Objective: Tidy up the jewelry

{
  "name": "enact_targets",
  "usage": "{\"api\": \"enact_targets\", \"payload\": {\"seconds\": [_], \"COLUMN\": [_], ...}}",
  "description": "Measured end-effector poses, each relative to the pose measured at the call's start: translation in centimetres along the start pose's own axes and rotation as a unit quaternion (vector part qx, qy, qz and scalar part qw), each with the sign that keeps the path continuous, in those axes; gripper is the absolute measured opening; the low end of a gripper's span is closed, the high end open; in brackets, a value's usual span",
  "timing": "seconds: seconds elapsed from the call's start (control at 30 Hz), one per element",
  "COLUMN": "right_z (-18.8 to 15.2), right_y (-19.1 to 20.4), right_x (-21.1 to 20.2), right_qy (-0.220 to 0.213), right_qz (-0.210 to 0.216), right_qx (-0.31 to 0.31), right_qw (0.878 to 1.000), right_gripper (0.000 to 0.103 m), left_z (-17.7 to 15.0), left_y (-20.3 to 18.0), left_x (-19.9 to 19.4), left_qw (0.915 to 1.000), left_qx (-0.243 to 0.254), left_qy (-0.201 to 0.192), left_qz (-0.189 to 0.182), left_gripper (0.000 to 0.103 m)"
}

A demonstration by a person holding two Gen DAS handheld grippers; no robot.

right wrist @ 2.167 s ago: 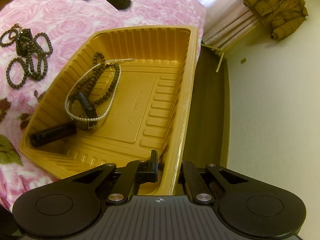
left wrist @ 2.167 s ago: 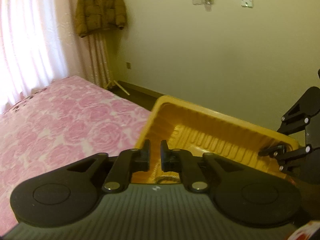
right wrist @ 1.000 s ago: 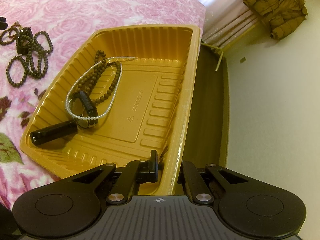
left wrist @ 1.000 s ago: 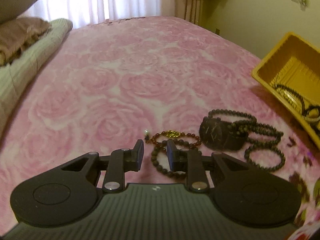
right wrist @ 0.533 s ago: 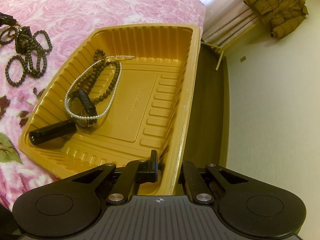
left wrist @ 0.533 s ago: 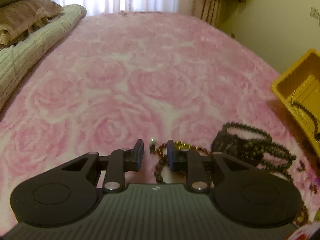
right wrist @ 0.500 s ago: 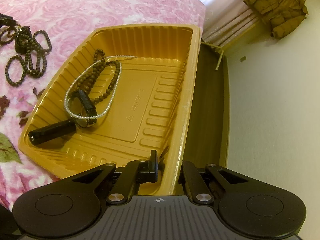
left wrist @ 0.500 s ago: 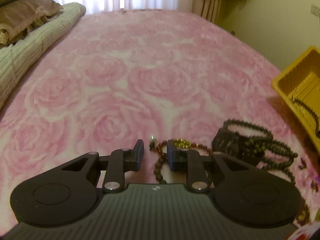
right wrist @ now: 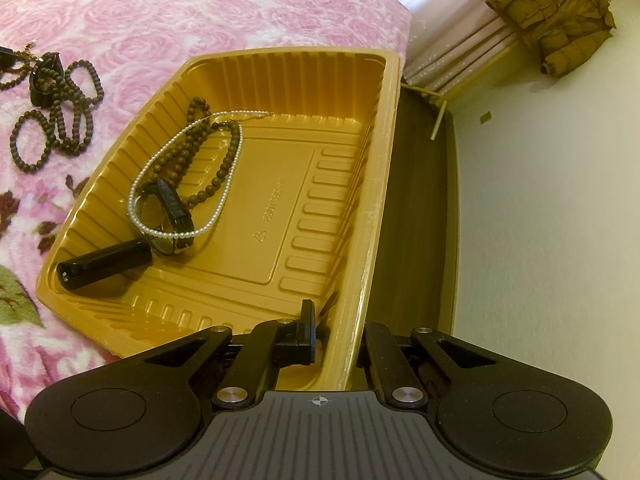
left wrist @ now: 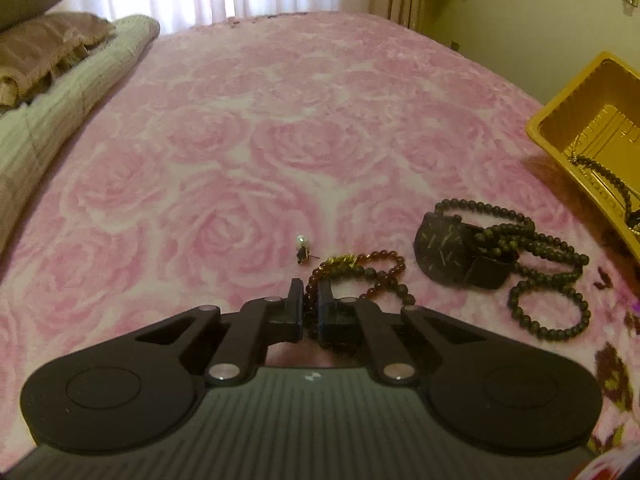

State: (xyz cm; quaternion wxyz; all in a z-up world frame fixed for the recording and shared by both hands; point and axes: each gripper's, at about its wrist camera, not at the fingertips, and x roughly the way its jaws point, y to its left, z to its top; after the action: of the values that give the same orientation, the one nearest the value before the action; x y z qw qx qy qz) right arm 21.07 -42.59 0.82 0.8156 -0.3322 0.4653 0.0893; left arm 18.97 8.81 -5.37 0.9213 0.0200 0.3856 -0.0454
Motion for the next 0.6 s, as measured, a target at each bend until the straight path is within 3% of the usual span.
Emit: {"api": "enact_targets", "payload": {"seconds": [0.27,0.4,0.6], "right_z": [-0.1,-0.1,-0.1], "right_y": [-0.1,-0.1,-0.2], "right_x": [0.0,0.1,0.1], "right_qy": [0.000,-0.001,-0.001], "right_qz": [0.001,0.001,0.001], "right_qx": [0.000,0.000,0.001], "right_qw": [1.000,1.000,1.000], "right_gripper": [0.005,0.005,0.005], "left_z": [0.1,-0.7,-3.3], "left_y": [0.5,0.5,2.4], "left_x": [-3.3,-4.7,-4.4], "left_qw": [0.9995,0.9994,0.9997], "left_qx": [0.004,0.008,-0.016], "left_qy": [-0.022,-0.017,0.018], "left_qz": [-0.021,-0.028,-0.001], "left_gripper": [0.005,0.005,0.005]}}
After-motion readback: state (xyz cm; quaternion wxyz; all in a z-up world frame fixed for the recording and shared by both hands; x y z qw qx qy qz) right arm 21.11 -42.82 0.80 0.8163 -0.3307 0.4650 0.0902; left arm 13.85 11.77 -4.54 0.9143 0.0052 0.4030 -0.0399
